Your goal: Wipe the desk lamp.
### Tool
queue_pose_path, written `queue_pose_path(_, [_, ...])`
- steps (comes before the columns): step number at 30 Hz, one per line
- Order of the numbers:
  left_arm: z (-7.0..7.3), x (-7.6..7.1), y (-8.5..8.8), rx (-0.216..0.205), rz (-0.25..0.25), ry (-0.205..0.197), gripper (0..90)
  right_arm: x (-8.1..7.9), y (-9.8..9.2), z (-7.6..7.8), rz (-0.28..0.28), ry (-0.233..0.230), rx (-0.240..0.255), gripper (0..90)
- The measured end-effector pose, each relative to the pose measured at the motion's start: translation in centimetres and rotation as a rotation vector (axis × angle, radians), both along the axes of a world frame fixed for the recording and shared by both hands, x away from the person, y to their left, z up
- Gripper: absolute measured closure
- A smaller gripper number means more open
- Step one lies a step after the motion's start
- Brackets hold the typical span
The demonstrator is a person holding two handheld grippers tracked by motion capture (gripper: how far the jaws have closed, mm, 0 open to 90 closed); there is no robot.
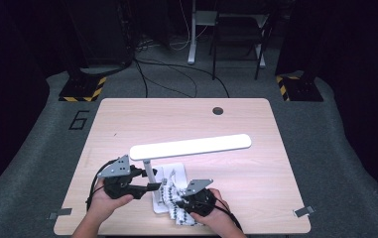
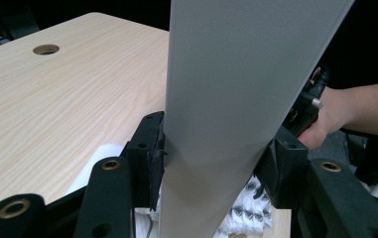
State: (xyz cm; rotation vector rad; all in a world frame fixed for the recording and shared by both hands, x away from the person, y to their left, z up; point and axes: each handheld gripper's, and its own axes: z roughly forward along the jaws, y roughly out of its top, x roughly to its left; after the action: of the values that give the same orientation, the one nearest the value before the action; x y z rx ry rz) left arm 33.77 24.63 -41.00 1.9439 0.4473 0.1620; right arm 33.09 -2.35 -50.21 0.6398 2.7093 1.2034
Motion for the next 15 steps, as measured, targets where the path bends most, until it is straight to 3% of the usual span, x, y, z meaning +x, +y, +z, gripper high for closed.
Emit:
queue_pose_path(4, [-0.1,-0.1,0.0,-0.02,0.017,0.009,50.3,0.8,0.1,-0.3,-0.03,-0.002,0.001,77.4])
queue_pose_path(10, [-0.1,-0.5,-0.2,-0.006,0.045,0.007,50.4,3.4,0.1,-0.3,-0.12,0.015,-0.001,77.0])
queue_pose_path(12, [0.0,-0.6,-0.3,-0.008,0.062,0.011,50.1,3.9,0.1,-0.3,-0.125,0.006,-0.006,77.0])
queue_pose_path(15, [0.0,-0.6,-0.4,-0.007,0.07,0.021,50.0,6.2,0.7,-0.3,-0.168,-0.016,-0.009,77.0])
